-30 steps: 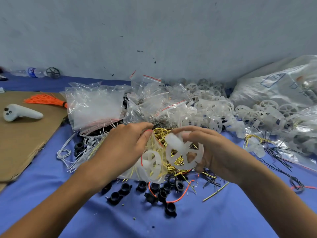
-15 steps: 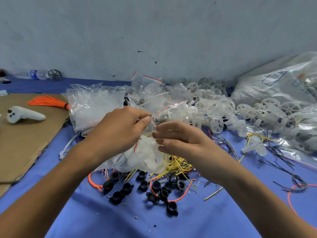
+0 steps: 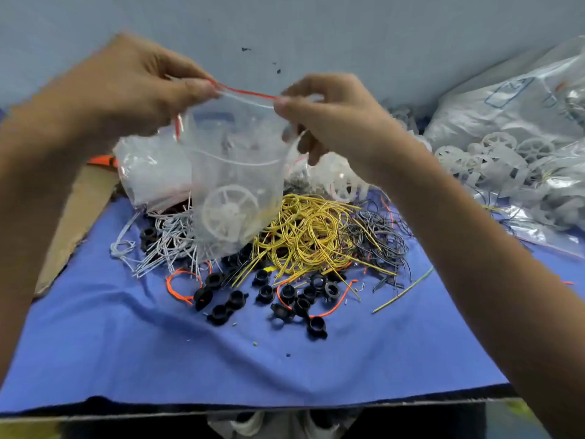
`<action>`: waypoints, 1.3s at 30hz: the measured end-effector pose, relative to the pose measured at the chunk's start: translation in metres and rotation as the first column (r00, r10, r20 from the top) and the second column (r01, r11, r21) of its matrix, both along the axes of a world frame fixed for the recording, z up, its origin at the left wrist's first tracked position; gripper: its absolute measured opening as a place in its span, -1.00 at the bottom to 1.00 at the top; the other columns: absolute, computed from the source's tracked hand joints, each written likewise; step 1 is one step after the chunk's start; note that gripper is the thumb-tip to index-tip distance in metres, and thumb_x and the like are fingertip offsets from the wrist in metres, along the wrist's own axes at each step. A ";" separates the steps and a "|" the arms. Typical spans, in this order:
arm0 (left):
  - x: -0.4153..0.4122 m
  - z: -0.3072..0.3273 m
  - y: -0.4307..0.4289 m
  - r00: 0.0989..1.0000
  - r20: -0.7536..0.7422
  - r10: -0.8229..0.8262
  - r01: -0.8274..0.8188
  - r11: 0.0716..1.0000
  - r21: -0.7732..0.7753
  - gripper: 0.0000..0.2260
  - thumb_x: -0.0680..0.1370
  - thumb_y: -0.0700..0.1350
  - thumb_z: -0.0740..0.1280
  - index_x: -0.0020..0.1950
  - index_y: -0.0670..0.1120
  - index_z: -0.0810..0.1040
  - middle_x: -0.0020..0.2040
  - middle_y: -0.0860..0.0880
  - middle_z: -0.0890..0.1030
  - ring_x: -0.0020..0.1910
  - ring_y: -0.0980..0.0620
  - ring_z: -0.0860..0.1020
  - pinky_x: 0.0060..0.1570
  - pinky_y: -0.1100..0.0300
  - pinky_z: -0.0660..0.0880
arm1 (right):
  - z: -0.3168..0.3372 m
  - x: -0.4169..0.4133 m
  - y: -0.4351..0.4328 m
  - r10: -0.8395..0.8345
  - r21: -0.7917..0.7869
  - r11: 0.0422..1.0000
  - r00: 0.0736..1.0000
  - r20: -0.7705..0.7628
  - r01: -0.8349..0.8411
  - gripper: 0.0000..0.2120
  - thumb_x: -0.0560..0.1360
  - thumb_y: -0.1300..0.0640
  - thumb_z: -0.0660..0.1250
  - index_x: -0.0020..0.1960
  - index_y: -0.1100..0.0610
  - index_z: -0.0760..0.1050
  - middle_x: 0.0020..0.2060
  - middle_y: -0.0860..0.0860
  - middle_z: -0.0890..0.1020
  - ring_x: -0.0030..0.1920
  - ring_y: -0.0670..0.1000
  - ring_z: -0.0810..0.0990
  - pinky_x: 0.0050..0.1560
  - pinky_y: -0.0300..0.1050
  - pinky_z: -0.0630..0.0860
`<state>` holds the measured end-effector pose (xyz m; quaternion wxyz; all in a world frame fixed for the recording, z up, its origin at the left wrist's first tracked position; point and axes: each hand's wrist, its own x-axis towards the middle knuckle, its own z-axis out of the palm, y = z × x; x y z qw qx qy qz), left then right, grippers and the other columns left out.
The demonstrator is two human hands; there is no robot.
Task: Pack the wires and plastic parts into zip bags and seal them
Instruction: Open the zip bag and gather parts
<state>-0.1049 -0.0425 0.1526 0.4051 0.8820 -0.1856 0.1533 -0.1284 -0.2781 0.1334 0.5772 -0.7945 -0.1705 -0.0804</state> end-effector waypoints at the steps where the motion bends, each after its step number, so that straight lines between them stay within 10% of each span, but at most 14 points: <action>1: 0.001 -0.002 0.002 1.000 -0.006 0.006 -0.007 1.000 -0.016 -0.89 0.60 -0.03 0.38 0.05 0.03 0.69 -0.61 0.14 0.35 -0.65 0.17 0.24 -0.64 0.40 0.18 | -0.004 -0.002 -0.003 0.019 0.081 0.997 1.000 -0.011 -0.018 -0.87 0.56 0.05 0.36 -0.03 0.11 0.55 -0.36 0.04 0.64 -0.44 -0.03 0.55 -0.47 -0.16 0.47; 3: 0.002 -0.010 0.002 1.000 -0.009 0.017 -0.017 0.998 -0.061 -0.89 0.60 -0.04 0.38 0.04 0.01 0.70 -0.58 0.12 0.35 -0.65 0.16 0.22 -0.65 0.38 0.16 | -0.029 -0.011 -0.016 -0.033 0.098 0.995 0.999 0.036 0.030 -0.85 0.57 -0.02 0.33 -0.04 0.07 0.52 -0.34 0.00 0.64 -0.42 -0.03 0.56 -0.46 -0.14 0.47; 5: 0.002 -0.022 -0.004 0.999 0.005 0.039 -0.038 0.996 -0.081 -0.89 0.59 -0.03 0.39 -0.02 0.02 0.71 -0.53 0.04 0.38 -0.64 0.16 0.22 -0.64 0.37 0.16 | -0.075 -0.027 -0.030 -0.097 -0.255 0.959 0.990 0.103 0.121 -0.89 0.58 -0.02 0.30 -0.07 -0.01 0.53 -0.31 -0.06 0.61 -0.37 -0.05 0.56 -0.37 -0.13 0.46; 7: 0.002 -0.033 -0.012 0.998 0.022 0.057 -0.055 0.996 -0.073 -0.90 0.57 0.00 0.39 -0.07 0.06 0.70 -0.55 0.10 0.43 -0.63 0.18 0.27 -0.61 0.38 0.21 | -0.127 -0.047 -0.041 -0.075 -0.685 0.723 0.996 0.050 0.089 -0.88 0.57 -0.03 0.30 -0.04 -0.02 0.57 -0.19 -0.07 0.65 -0.18 0.01 0.61 -0.20 -0.10 0.45; 10: 0.004 -0.040 -0.022 0.998 0.016 0.054 -0.053 0.997 -0.059 -0.89 0.53 0.07 0.38 -0.10 0.09 0.68 -0.57 0.19 0.45 -0.60 0.20 0.32 -0.52 0.35 0.26 | -0.177 -0.069 -0.050 -0.108 -0.855 0.519 0.993 -0.041 0.021 -0.81 0.53 -0.10 0.32 0.00 0.01 0.48 -0.07 -0.02 0.57 -0.01 0.08 0.54 -0.11 -0.05 0.39; 18: -0.006 -0.042 -0.038 0.998 0.063 0.028 -0.032 0.998 0.054 -0.88 0.59 0.00 0.37 0.00 0.03 0.69 -0.55 0.31 0.48 -0.56 0.32 0.42 -0.48 0.44 0.29 | -0.161 -0.084 -0.058 -0.228 -0.727 0.653 0.971 0.079 0.212 -0.79 0.47 -0.02 0.35 0.08 -0.04 0.44 -0.07 -0.11 0.59 -0.04 0.04 0.58 -0.05 -0.04 0.49; 24: -0.021 -0.044 -0.043 0.998 0.056 -0.015 0.009 0.994 0.112 -0.83 0.59 0.05 0.36 0.06 0.03 0.71 -0.51 0.33 0.49 -0.50 0.35 0.45 -0.32 0.26 0.32 | -0.057 -0.099 -0.041 -0.218 0.014 0.975 0.953 0.212 0.220 -0.82 0.45 0.08 0.46 -0.08 0.05 0.46 -0.22 -0.14 0.61 -0.41 -0.15 0.46 -0.36 -0.35 0.34; 33: -0.033 -0.040 -0.040 0.996 0.047 -0.080 0.075 0.991 0.113 -0.86 0.61 0.01 0.36 0.06 0.06 0.70 -0.51 0.30 0.49 -0.48 0.34 0.45 -0.32 0.21 0.31 | -0.024 -0.051 -0.001 -0.160 -0.592 0.689 0.884 0.439 0.418 -0.56 0.50 -0.08 0.39 0.35 -0.11 0.42 0.16 -0.01 0.48 0.13 0.04 0.46 0.02 -0.13 0.31; 36: -0.037 -0.036 -0.032 0.993 0.046 -0.111 0.103 0.985 0.141 -0.89 0.60 0.02 0.38 0.06 0.11 0.69 -0.51 0.29 0.48 -0.48 0.33 0.44 -0.33 0.25 0.32 | -0.024 -0.029 -0.008 -0.120 -0.722 0.657 0.975 0.185 0.217 -0.77 0.56 -0.02 0.34 0.18 -0.01 0.57 -0.04 -0.04 0.63 -0.14 0.00 0.56 -0.11 -0.16 0.38; 39: -0.040 -0.031 -0.023 0.988 -0.024 -0.152 0.154 0.967 0.202 -0.88 0.55 0.00 0.43 0.06 0.16 0.60 -0.50 0.15 0.47 -0.54 0.19 0.35 -0.42 0.30 0.30 | -0.023 -0.015 -0.011 -0.069 -0.463 0.884 0.997 0.019 0.070 -0.87 0.57 0.11 0.35 -0.08 0.14 0.64 -0.35 0.02 0.63 -0.49 -0.06 0.50 -0.44 -0.17 0.47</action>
